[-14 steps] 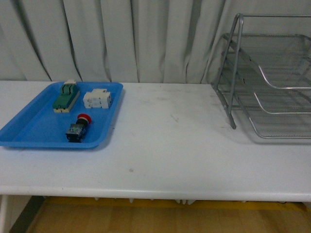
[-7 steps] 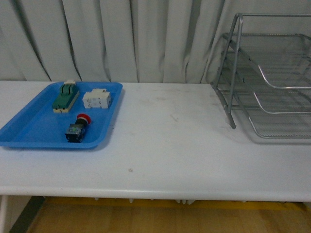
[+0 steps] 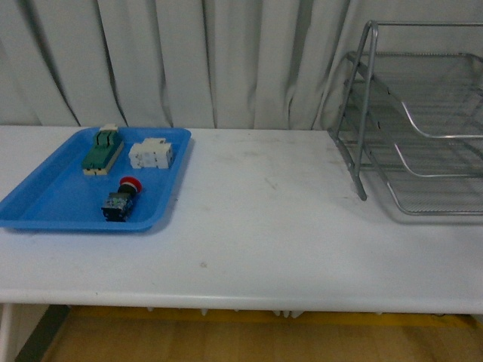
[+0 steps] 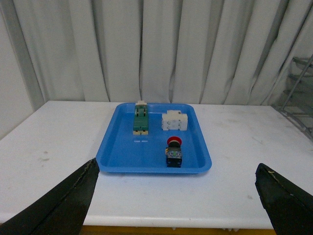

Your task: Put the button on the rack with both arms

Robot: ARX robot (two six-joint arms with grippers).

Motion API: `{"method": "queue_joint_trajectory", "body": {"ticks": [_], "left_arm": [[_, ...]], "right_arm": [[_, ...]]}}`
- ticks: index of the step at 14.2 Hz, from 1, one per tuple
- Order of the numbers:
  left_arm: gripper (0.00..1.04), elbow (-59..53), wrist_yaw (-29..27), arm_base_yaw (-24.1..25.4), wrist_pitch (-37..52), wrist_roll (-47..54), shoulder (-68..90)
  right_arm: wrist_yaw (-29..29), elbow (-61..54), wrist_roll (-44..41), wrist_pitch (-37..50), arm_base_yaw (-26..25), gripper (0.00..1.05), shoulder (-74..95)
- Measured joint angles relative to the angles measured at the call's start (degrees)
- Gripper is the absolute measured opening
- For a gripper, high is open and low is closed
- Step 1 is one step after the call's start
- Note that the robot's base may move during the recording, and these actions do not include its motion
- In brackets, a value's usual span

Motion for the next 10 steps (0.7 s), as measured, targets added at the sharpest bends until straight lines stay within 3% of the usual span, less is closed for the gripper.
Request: {"method": "queue_joint_trajectory", "body": {"ticks": [4, 10], "left_arm": [[0.98, 0.0, 0.0, 0.0, 0.0, 0.0, 0.0], [0.98, 0.0, 0.0, 0.0, 0.0, 0.0, 0.0]], "right_arm": [[1.0, 1.6, 2.4, 1.8, 4.0, 0.98, 4.9], [0.7, 4.1, 1.9, 1.2, 6.2, 0.98, 7.4]]}}
